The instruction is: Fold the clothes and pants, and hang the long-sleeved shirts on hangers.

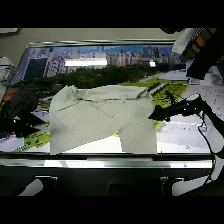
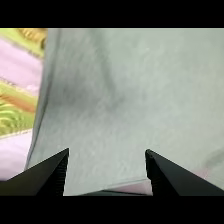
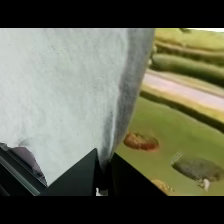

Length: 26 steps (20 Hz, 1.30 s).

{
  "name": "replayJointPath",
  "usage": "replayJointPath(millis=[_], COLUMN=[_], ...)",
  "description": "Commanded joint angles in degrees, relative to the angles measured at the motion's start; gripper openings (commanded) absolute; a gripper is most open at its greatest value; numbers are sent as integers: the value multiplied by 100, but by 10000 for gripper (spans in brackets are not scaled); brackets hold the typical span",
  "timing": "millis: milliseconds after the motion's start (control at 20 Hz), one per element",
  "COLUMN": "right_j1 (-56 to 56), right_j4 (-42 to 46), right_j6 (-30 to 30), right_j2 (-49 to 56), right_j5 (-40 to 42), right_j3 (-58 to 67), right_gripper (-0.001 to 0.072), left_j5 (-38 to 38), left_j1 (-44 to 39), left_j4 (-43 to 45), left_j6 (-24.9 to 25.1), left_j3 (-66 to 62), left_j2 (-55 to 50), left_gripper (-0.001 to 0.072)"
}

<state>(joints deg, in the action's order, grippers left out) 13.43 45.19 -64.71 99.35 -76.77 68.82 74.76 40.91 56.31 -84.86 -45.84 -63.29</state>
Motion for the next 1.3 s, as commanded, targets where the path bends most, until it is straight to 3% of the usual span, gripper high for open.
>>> replayJointPath(millis=[0,300,700,950,1000,1100,1150,1250], right_j1=[-7,-7,-7,-7,-7,-7,-7,-9], right_j4=[-15,-107,-238,-234,-234,-236,-236,-284], right_j6=[-28,-109,-109,-138,-170,-219,-219,-216], right_j2=[-199,-223,-330,-560,-603,-706,-774,-946], right_j5=[-63,-98,-131,-136,-138,-240,-343,-463], right_j3=[2,2,2,2,2,2,2,0], right_gripper=[37,37,37,37,37,36,36,36], left_j5=[17,-66,-87,-127,-175,-282,-284,-282], left_j1=[466,455,428,-81,-170,-254,-254,-251], left_j4=[295,1104,756,684,684,634,601,601], left_j6=[-260,-282,-385,-369,-367,-369,-348,-236], left_j3=[1497,1838,1840,1838,1836,1821,1779,1552], left_j2=[562,557,243,-157,-225,-249,-249,-247], left_gripper=[515,515,515,506,437,100,26,24])
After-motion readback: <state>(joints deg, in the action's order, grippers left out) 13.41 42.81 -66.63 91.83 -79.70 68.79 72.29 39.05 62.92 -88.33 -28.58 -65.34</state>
